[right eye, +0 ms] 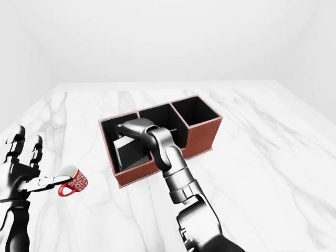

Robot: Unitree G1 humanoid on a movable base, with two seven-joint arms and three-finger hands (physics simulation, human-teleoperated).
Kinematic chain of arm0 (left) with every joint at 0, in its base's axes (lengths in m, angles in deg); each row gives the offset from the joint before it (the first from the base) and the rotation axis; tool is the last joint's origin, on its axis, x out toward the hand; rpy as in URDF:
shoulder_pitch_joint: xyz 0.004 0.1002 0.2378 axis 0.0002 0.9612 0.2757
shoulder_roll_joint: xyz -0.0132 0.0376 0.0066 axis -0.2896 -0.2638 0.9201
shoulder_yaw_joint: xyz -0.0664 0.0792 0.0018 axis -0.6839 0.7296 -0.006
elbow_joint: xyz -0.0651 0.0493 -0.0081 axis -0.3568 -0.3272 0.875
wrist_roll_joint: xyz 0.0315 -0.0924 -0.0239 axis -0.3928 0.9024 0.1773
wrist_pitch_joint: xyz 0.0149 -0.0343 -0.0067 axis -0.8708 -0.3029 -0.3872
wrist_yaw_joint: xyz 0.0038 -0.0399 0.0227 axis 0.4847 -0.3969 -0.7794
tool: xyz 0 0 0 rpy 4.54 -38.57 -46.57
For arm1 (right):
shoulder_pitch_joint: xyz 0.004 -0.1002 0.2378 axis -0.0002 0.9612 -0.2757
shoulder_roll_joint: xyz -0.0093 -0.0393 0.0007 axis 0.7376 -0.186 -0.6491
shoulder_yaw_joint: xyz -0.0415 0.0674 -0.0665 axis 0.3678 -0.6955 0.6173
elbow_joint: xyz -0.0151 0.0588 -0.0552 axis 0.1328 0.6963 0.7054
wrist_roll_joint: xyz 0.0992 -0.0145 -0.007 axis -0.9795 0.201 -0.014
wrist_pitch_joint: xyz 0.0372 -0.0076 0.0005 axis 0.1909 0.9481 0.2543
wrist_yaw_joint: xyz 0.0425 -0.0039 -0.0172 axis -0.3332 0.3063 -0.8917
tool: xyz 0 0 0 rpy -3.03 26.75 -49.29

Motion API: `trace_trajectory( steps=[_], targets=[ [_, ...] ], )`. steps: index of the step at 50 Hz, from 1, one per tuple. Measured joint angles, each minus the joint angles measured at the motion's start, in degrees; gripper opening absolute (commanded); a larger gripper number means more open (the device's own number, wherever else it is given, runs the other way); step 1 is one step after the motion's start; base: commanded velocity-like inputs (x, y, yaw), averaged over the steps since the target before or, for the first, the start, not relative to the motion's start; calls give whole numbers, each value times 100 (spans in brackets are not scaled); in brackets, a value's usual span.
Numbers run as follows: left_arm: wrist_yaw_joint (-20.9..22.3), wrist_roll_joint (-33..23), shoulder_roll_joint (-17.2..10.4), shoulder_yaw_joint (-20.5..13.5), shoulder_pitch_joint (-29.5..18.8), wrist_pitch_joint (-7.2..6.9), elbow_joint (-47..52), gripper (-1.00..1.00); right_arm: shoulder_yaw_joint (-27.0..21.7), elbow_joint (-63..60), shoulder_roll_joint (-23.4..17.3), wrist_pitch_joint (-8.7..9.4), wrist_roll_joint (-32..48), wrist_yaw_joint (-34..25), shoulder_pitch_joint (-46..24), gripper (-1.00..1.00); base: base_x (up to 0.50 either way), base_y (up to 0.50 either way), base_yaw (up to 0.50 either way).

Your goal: Pick up the book and place it in the left compartment of the caddy.

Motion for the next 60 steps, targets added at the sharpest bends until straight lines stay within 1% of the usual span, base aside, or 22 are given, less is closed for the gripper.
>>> trace_trajectory(
  steps=[14, 31, 60],
  targets=[
    [48, 40, 33, -38, 59, 92, -69, 100, -2, 513, 90, 0, 25, 184, -328, -100, 0, 0, 0],
    [82, 62, 59, -56, 99, 136, -96, 100, -23, 1203, 109, 0, 67, 758, -640, -100, 0, 0, 0],
    [147, 106, 137, -85, 202, 271, -176, 100, 77, 2072, 265, 0, 236, 1523, -686, -100, 0, 0, 0]
  ],
)
